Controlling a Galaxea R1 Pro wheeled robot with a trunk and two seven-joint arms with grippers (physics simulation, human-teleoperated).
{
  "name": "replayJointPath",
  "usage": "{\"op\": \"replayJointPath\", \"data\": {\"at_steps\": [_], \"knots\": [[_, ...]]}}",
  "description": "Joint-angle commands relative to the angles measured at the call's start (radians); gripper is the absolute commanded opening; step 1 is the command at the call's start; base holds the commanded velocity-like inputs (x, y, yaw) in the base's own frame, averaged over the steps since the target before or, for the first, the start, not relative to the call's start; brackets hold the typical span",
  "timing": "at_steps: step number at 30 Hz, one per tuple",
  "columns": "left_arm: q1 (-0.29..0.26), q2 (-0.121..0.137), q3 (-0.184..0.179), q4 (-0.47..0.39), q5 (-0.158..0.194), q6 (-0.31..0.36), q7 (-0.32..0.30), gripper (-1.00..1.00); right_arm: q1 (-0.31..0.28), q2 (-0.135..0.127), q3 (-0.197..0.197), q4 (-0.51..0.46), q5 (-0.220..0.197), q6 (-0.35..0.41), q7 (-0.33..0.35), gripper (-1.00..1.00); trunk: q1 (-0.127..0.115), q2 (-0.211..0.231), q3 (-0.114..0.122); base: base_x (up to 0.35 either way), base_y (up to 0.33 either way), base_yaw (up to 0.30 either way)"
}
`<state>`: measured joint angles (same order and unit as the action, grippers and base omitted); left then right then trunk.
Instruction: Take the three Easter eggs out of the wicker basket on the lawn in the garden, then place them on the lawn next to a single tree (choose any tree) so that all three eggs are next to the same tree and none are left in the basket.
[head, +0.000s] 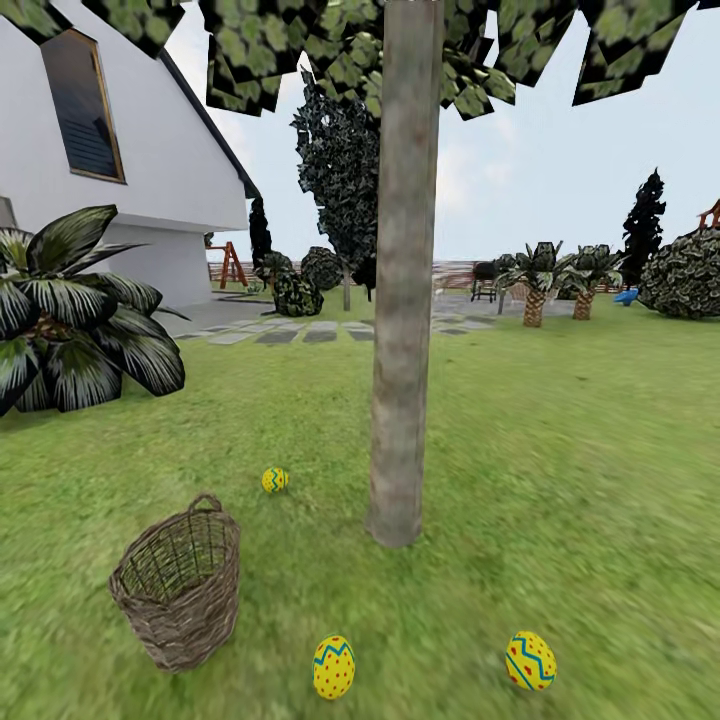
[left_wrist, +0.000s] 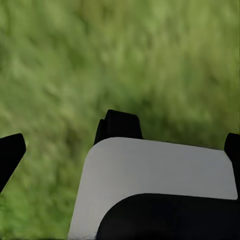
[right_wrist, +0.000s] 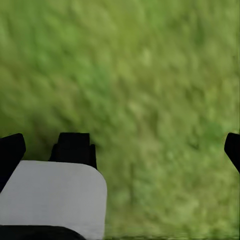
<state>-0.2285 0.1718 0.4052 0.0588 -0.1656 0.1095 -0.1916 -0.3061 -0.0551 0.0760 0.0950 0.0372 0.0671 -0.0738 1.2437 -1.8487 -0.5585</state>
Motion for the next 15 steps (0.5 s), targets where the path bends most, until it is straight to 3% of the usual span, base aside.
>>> {"op": "replayJointPath", "data": {"at_steps": [1, 8, 13, 15], "knots": [[0.011, -0.005, 0.009, 0.001, -0.009, -0.017, 0.024, 1.00, 0.009, 0.001, 0.008, 0.002, 0.004, -0.004, -0.002, 1.00, -0.004, 0.007, 0.002, 0.000, 0.000, 0.000], [0.056, -0.030, 0.009, 0.001, -0.008, -0.055, 0.071, 1.00, 0.070, 0.000, 0.007, 0.003, 0.002, -0.047, -0.003, 1.00, -0.031, 0.056, 0.024, 0.000, 0.000, 0.000], [0.083, -0.078, 0.009, 0.001, -0.008, -0.058, 0.078, 1.00, 0.121, -0.005, 0.007, 0.003, 0.001, -0.092, -0.004, 1.00, -0.050, 0.091, 0.040, 0.000, 0.000, 0.000], [0.086, -0.081, 0.010, 0.001, -0.008, -0.058, 0.079, 1.00, 0.127, -0.007, 0.007, 0.003, -0.004, -0.094, -0.004, 1.00, -0.058, 0.105, 0.046, 0.000, 0.000, 0.000]]}}
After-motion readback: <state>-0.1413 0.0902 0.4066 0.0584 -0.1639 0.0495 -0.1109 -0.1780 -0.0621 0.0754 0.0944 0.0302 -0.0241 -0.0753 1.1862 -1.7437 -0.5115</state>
